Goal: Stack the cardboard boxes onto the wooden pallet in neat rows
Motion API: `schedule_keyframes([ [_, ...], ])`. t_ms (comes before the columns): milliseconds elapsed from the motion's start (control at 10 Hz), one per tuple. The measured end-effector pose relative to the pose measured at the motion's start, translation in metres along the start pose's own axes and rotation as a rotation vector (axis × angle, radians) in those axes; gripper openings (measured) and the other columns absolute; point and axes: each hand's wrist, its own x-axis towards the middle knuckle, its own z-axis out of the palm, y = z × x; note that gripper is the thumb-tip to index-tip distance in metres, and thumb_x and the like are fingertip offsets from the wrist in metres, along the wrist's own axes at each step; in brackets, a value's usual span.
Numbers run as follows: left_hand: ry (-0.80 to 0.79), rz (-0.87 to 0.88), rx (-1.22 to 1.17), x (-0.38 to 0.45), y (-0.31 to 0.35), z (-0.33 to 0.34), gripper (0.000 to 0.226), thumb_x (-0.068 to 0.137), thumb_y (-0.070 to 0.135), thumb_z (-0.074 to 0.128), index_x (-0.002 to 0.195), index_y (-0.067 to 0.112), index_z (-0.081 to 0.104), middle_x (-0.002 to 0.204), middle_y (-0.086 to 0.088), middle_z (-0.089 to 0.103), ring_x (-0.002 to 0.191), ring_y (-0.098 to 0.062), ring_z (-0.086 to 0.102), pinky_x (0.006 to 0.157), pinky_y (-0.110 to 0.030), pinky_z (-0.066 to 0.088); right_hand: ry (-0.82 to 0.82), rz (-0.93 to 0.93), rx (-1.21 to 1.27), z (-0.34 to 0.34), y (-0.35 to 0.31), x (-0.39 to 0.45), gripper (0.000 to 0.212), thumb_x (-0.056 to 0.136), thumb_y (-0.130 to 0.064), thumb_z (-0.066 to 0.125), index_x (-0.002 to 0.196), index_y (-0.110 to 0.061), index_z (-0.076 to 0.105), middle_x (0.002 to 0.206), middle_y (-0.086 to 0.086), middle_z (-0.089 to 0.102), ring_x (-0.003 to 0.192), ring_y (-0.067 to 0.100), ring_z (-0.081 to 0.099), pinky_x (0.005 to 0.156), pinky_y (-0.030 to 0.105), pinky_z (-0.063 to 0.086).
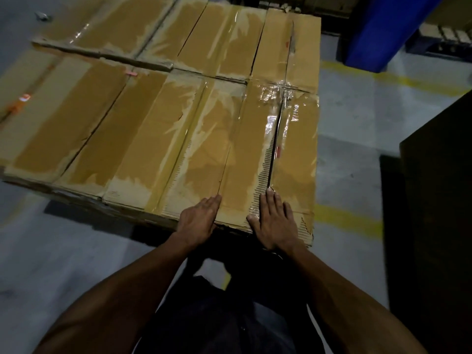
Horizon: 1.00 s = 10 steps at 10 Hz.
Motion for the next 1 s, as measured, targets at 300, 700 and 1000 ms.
schedule_keyframes([
  [300,-0.080,-0.026,0.004,0.004,0.003,-0.006,0.081,0.096,0.025,0.055,0.159,0.016,0.005,0.164,-0.001,0.022,0.149,-0.018,0.026,0.105,-0.034,0.044,-0.039,-0.018,-0.064,0.004,0.014,-0.020,0.094,0.089,-0.075,-0.001,0.155,-0.010,-0.021,0.159,0.004,-0.030,0.150,0.020,-0.025,0.121,0.041,-0.014],
  [700,-0.109,-0.160,-0.032,0.000,0.018,-0.009,0.078,0.094,0.015,0.053,0.158,0.020,0.010,0.163,0.001,0.023,0.149,-0.018,0.024,0.106,-0.033,0.041,-0.118,-0.078,-0.158,0.004,0.018,-0.021,0.109,0.069,-0.073,-0.035,0.151,-0.003,-0.025,0.162,0.019,-0.023,0.151,0.034,-0.020,0.122,0.049,-0.009],
  [1000,-0.237,-0.391,-0.117,-0.004,0.052,-0.041,0.053,0.094,0.023,0.054,0.143,0.014,0.036,0.138,-0.009,0.049,0.127,-0.029,0.045,0.094,-0.045,0.048,-0.108,-0.126,-0.102,-0.051,0.010,-0.020,0.083,0.098,-0.062,0.037,0.155,-0.004,0.018,0.163,0.018,0.019,0.148,0.034,0.020,0.117,0.047,0.024],
])
